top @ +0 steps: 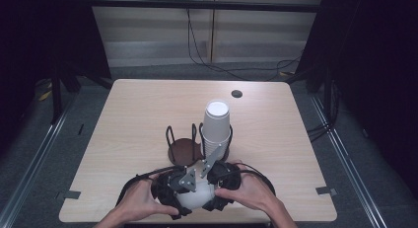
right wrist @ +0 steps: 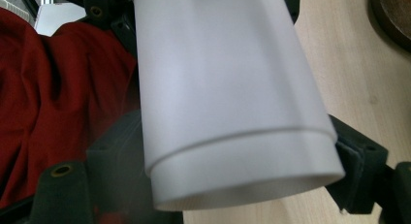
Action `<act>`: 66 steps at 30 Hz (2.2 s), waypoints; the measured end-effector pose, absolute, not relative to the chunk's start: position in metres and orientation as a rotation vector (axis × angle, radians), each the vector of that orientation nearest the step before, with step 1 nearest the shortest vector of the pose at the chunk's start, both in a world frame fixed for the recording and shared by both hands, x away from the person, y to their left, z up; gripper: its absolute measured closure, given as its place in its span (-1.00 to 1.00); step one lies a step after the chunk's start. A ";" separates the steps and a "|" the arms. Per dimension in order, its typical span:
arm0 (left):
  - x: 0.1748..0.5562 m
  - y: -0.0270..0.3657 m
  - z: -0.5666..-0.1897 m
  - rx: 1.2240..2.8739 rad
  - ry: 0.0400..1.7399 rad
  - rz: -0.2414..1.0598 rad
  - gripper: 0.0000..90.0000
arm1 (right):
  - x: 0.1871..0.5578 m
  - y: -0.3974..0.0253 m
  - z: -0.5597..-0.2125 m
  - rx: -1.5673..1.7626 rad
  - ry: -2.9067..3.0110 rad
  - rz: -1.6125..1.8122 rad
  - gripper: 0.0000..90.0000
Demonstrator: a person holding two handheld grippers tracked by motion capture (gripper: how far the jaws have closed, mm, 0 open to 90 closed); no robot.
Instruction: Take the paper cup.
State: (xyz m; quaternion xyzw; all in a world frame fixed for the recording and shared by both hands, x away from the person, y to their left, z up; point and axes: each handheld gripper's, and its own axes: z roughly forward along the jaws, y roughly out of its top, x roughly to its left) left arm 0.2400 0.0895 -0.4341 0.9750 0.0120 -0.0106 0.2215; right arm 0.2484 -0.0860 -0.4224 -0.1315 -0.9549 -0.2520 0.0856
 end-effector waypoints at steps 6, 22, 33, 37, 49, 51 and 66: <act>0.239 0.089 -0.435 2.682 0.047 -0.048 -0.62 | 0.248 -0.085 -0.423 -0.400 -2.838 -0.743 -0.50; 0.242 0.093 -0.436 2.601 0.074 0.006 -0.74 | 0.253 -0.087 -0.425 -0.411 -2.825 -0.750 -0.46; 0.247 0.104 -0.433 2.512 0.021 0.024 -0.73 | 0.253 -0.087 -0.424 -0.399 -2.839 -0.782 -0.45; 0.250 0.110 -0.431 2.463 0.001 -0.006 -0.73 | 0.254 -0.087 -0.423 -0.419 -2.841 -0.791 -0.45; 0.257 0.122 -0.424 2.376 0.056 -0.037 -0.74 | 0.255 -0.091 -0.424 -0.444 -2.839 -0.806 -0.45; 0.258 0.123 -0.423 2.357 0.066 -0.020 -0.72 | 0.256 -0.092 -0.425 -0.443 -2.835 -0.812 -0.45; 0.264 0.143 -0.410 2.196 0.185 -0.008 -0.65 | 0.257 -0.108 -0.422 -0.550 -2.852 -0.846 -0.45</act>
